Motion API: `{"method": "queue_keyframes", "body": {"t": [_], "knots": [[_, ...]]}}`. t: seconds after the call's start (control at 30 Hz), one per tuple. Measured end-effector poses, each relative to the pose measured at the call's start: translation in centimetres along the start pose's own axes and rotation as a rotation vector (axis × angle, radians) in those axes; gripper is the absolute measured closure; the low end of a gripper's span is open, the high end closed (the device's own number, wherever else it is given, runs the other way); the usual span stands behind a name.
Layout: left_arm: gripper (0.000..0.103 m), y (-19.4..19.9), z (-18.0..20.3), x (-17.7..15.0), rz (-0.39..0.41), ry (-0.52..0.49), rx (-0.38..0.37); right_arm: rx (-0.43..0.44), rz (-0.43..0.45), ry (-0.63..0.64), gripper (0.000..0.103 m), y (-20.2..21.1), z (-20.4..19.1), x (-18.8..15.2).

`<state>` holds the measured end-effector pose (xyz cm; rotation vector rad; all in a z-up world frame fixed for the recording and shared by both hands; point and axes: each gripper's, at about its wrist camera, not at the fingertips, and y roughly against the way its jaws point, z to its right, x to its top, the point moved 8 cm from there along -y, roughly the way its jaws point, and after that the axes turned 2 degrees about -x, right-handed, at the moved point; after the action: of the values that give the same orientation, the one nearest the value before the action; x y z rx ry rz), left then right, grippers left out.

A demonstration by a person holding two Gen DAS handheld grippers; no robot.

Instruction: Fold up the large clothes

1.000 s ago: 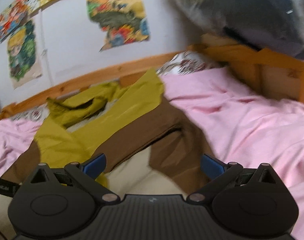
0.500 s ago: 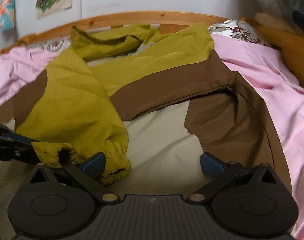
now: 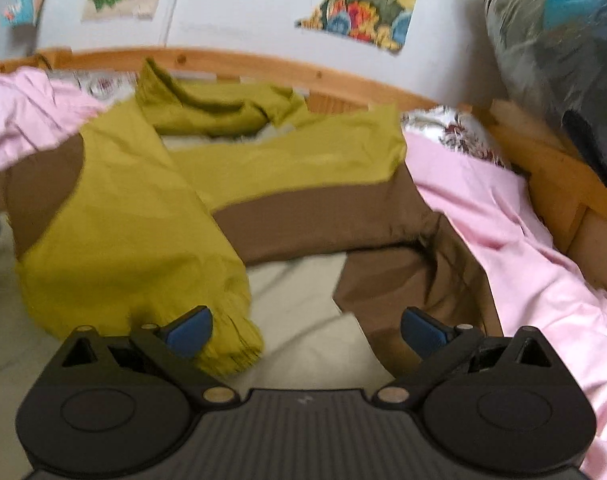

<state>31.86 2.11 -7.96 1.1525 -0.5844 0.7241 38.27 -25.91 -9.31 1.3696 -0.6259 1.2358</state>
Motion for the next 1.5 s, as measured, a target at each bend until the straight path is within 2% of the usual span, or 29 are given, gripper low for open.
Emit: {"method": "queue_keyframes", "body": {"t": [0.1,0.2,0.3,0.4,0.53,0.67,0.77,0.9,1.03,1.1,1.3,1.33,1.37,1.4,1.43,1.47,1.5], "knots": [[0.016,-1.5,-1.9,0.3,0.002,0.018,0.128,0.021,0.005,-0.003,0.000,-0.2,-0.3,0.2],[0.016,-3.5,-3.0,-0.3,-0.065,-0.020,0.208,0.027,-0.060,0.044,0.000,-1.4,-1.0,-0.8],[0.016,-3.8,-3.3,-0.6,-0.071,-0.018,0.204,0.040,-0.062,0.023,0.000,-1.4,-0.9,-0.9],[0.015,-3.0,-3.1,-0.3,-0.065,-0.018,0.168,0.046,-0.044,-0.019,0.000,-0.7,-0.2,-0.7],[0.007,-1.6,-3.0,0.6,-0.025,-0.029,0.139,0.051,0.010,-0.054,0.000,1.1,1.0,0.6],[0.005,-1.1,-3.6,2.3,-0.009,-0.024,0.130,0.099,0.058,-0.086,0.000,1.6,1.8,4.0],[0.005,-1.2,-5.1,3.7,-0.005,0.000,0.152,0.188,0.088,-0.075,0.000,-0.1,1.4,8.6],[0.005,-1.5,-7.8,4.9,-0.002,0.079,0.169,0.347,0.119,-0.041,0.001,-4.4,-2.4,15.7],[0.005,-1.6,-10.0,5.5,-0.006,0.120,0.196,0.432,0.152,0.067,0.007,-10.3,-8.4,21.5],[0.005,-1.5,-10.8,5.8,-0.002,0.111,0.210,0.454,0.139,0.108,0.013,-13.1,-11.8,23.6],[0.004,-1.0,-12.9,6.5,0.009,0.129,0.229,0.461,0.127,0.197,0.021,-19.1,-19.7,27.2],[0.004,-0.9,-13.1,6.5,0.010,0.131,0.233,0.452,0.117,0.218,0.023,-19.8,-20.8,27.4],[0.004,-0.8,-13.3,6.5,0.012,0.133,0.238,0.446,0.110,0.237,0.032,-20.1,-21.5,27.3],[0.004,-0.7,-13.4,6.5,0.013,0.135,0.241,0.441,0.095,0.257,0.059,-20.6,-22.1,27.3],[0.004,-0.6,-13.5,6.6,0.014,0.136,0.242,0.427,0.067,0.260,0.080,-20.9,-22.4,27.0],[0.004,-0.4,-13.6,6.6,0.015,0.137,0.241,0.419,0.055,0.237,0.095,-21.0,-22.2,27.0],[0.004,-0.3,-13.5,6.6,0.018,0.137,0.238,0.422,0.071,0.205,0.095,-20.6,-21.6,27.0]]}}
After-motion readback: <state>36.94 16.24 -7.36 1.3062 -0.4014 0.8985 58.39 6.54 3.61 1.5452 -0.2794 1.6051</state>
